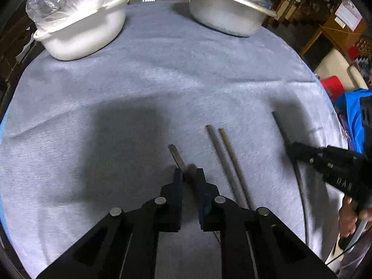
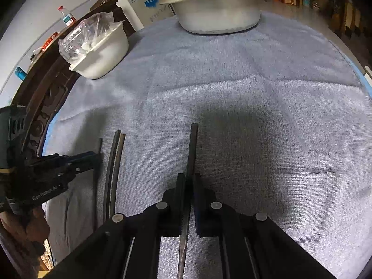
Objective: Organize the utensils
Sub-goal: 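Lift the held chopsticks and carry them toward the utensil holder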
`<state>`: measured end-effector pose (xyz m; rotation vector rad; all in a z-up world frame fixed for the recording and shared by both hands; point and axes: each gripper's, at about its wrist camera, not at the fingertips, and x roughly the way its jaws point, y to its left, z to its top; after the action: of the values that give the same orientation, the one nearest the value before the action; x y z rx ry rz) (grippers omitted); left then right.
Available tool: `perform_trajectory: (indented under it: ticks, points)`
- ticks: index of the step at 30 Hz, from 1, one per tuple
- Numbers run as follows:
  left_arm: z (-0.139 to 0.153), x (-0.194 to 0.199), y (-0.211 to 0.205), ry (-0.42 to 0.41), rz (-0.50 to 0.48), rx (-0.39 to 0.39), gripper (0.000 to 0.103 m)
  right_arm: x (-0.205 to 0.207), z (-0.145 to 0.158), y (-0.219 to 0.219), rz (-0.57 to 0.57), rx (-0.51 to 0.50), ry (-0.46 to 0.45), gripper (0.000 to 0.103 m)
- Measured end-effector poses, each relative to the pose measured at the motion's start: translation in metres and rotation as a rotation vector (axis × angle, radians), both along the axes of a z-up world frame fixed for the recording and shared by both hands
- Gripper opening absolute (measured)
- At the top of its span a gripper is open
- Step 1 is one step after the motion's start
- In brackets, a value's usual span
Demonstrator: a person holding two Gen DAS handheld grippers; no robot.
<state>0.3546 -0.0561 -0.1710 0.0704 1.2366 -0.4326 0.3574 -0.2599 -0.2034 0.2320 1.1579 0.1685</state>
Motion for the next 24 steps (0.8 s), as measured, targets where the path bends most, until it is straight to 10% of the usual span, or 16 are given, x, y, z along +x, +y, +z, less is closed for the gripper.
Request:
perform_trajectory:
  ticks: [13, 24]
  points:
    - [0.001, 0.003, 0.007, 0.048, 0.065, -0.066, 0.021, 0.034, 0.005, 0.017, 0.025, -0.091, 0.125, 0.015]
    - [0.001, 0.003, 0.011, 0.052, 0.085, -0.064, 0.005, 0.056, 0.009, 0.034, 0.055, -0.192, 0.175, 0.007]
